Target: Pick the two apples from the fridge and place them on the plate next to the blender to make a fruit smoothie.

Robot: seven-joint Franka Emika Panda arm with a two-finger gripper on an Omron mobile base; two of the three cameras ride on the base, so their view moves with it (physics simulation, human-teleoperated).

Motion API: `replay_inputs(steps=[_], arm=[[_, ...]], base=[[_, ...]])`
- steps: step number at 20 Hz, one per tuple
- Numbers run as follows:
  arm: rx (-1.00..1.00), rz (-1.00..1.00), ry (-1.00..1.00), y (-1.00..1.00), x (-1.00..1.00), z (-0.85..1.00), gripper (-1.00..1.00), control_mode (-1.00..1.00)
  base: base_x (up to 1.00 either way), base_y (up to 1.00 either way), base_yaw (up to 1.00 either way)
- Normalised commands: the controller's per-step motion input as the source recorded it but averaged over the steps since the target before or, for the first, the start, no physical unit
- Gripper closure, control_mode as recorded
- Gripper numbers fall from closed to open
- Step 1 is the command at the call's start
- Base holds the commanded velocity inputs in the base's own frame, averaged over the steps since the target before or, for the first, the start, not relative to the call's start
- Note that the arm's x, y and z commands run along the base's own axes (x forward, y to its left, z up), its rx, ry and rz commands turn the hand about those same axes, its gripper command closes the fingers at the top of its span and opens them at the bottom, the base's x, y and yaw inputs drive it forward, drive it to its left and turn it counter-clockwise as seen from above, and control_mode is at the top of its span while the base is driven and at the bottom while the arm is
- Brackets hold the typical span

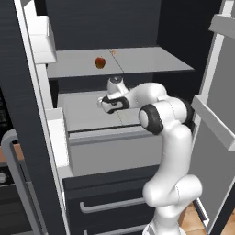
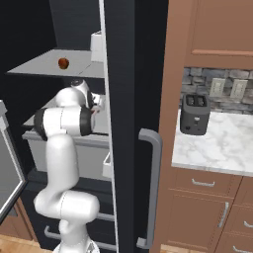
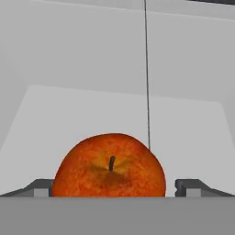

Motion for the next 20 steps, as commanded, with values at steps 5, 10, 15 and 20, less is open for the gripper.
replay_inputs(steps=[5,10,15,20], arm=[[0.0,-0.01,0.0,0.0,0.05,-0.42,1.0,-1.0],[0.0,-0.04,-0.01,0.0,-0.55,-0.89,1.0,-1.0],[0.02,-0.02,-0.19,0.0,-0.68,-0.13,1.0,-1.0],[0.02,-0.05,-0.16,0.0,-1.0,0.37,1.0,-1.0]], base=[[0.0,0.0,0.0],[0.0,0.0,0.0],[0.0,0.0,0.0],[0.0,0.0,0.0]])
